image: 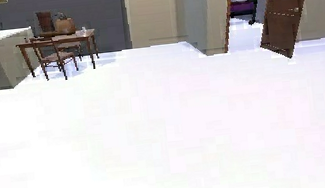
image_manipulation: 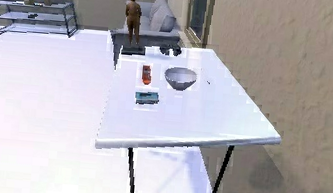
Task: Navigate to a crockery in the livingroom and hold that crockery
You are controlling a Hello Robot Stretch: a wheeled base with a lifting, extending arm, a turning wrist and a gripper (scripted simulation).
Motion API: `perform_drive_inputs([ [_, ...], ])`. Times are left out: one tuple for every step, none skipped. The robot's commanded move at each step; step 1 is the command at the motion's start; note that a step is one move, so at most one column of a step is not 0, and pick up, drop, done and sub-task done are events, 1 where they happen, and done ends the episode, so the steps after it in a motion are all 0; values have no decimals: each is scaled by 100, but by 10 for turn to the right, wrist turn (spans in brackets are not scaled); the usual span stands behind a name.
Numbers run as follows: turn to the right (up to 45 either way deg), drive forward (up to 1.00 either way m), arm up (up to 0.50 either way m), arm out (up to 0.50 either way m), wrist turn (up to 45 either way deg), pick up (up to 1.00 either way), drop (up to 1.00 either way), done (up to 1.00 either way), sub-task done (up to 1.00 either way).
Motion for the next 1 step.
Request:
perform_drive_inputs([
  [0,0,38,0,0,0,0,0,0],
])
